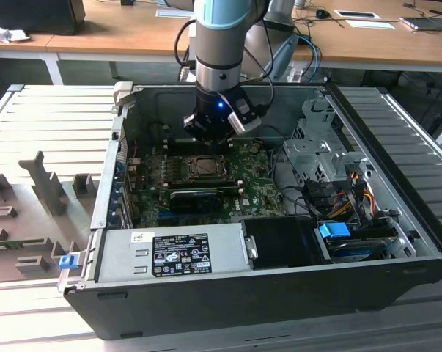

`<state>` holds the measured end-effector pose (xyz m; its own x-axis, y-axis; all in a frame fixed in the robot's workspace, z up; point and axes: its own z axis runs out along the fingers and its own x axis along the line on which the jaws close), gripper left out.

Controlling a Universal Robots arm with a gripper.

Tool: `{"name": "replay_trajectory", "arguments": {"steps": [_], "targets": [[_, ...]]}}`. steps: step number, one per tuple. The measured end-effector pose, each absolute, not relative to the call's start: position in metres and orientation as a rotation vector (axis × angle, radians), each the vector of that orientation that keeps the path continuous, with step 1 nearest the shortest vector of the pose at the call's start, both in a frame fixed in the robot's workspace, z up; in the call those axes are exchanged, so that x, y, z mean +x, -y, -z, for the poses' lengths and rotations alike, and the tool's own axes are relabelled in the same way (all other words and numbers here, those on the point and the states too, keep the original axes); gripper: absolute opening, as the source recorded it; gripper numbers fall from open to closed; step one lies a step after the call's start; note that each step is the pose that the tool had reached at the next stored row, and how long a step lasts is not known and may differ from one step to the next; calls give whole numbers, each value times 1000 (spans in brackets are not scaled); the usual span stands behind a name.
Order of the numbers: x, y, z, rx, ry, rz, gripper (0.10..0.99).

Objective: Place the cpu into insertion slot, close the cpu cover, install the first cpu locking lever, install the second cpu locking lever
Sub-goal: 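Install the second cpu locking lever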

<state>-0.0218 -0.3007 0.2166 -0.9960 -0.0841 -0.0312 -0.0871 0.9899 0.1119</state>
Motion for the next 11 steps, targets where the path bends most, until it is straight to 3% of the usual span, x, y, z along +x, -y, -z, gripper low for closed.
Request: {"name": "replay_trajectory", "arguments": {"steps": [11], "targets": [[-22,309,-217,-134,-3107,-176,106]]}}
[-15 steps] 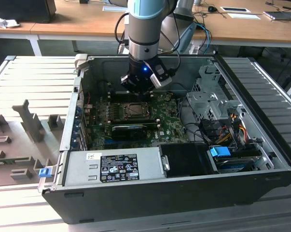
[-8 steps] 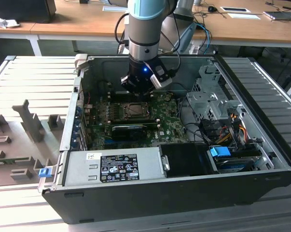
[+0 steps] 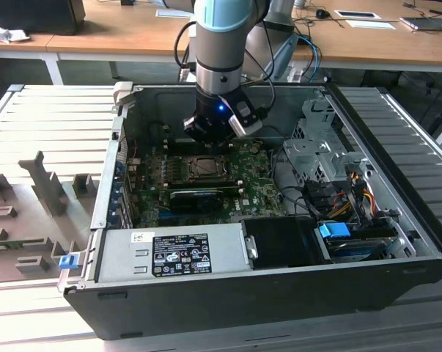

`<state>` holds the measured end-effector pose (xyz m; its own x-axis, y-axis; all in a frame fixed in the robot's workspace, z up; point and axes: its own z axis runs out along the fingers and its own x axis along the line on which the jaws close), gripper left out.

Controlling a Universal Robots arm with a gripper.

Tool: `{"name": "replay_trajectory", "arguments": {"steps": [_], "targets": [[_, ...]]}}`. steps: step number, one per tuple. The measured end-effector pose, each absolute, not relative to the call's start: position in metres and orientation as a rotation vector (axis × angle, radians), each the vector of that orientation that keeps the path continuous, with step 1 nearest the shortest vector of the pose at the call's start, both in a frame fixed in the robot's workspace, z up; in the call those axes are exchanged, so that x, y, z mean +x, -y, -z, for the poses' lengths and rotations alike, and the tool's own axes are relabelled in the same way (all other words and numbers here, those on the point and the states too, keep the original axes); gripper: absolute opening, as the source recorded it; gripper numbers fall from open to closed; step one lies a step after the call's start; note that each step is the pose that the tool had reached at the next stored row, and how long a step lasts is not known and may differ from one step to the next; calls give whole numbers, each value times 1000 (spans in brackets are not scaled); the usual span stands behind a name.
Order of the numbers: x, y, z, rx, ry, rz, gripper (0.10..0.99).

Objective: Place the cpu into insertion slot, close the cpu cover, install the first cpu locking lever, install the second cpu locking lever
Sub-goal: 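Install the second cpu locking lever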

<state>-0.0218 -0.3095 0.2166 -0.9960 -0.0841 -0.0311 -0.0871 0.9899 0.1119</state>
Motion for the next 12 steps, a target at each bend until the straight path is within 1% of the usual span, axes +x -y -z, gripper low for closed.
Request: {"name": "replay_trajectory", "arguments": {"steps": [8,12], "targets": [[-22,311,-228,-129,-3107,-176,106],[-22,322,-228,-120,-3108,-175,106]]}}
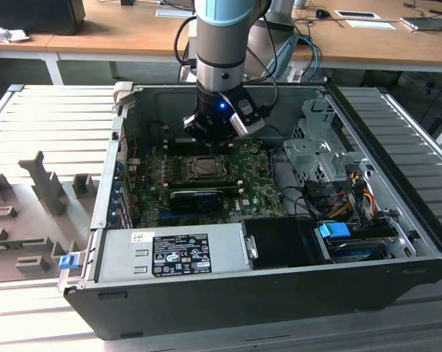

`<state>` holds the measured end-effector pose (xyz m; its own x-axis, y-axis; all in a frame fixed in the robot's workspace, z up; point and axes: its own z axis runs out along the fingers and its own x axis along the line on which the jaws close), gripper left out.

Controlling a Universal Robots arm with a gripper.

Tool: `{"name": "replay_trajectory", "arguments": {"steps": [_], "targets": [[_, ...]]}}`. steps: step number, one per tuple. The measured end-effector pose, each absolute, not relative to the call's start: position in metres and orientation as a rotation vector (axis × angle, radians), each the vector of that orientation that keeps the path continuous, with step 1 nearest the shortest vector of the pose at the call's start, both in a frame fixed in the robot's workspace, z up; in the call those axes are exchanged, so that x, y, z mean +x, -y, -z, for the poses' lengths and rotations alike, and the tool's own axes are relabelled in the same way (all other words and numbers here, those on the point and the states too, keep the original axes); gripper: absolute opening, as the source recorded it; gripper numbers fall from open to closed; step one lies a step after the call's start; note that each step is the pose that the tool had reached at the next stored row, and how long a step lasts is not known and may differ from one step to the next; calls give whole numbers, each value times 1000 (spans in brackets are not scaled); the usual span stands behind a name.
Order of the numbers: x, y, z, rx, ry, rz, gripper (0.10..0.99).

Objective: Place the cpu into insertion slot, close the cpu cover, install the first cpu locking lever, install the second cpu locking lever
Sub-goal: 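Install the second cpu locking lever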

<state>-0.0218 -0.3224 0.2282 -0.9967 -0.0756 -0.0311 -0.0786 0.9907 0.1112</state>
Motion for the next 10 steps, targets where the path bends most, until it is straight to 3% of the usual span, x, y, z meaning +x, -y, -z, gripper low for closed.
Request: {"name": "replay_trajectory", "arguments": {"steps": [10], "targets": [[-22,330,-240,-120,-3107,-174,106]]}}
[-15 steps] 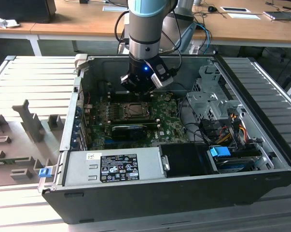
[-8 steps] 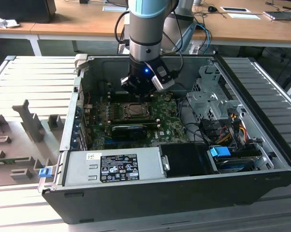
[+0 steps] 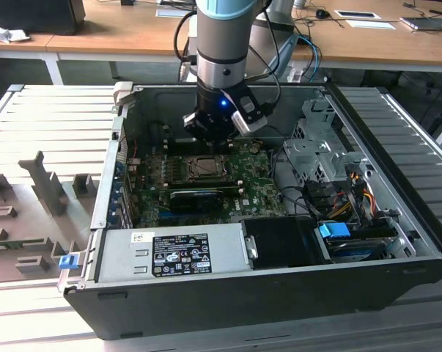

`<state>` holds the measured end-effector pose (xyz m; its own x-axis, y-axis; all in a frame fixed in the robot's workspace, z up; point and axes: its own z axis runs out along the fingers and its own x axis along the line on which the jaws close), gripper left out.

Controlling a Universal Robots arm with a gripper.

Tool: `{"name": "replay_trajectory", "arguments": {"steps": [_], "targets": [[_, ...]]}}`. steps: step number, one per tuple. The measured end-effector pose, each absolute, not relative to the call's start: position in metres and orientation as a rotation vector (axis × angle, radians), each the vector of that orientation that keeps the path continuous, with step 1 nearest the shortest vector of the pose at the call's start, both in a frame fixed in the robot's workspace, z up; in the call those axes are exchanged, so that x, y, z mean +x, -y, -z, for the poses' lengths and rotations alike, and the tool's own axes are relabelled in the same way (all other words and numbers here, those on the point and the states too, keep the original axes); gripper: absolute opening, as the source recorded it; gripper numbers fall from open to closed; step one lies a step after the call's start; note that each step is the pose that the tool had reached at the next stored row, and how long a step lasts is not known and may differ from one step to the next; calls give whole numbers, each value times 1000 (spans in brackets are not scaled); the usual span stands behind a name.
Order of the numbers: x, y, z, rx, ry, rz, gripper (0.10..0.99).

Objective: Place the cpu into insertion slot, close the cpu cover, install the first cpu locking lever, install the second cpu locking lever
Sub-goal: 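Install the second cpu locking lever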

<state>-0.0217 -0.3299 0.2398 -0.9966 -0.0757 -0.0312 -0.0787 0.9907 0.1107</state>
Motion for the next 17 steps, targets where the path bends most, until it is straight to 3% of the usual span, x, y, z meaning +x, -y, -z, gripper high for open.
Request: {"name": "replay_trajectory", "arguments": {"steps": [17], "targets": [[-22,358,-247,-120,-3108,-174,106]]}}
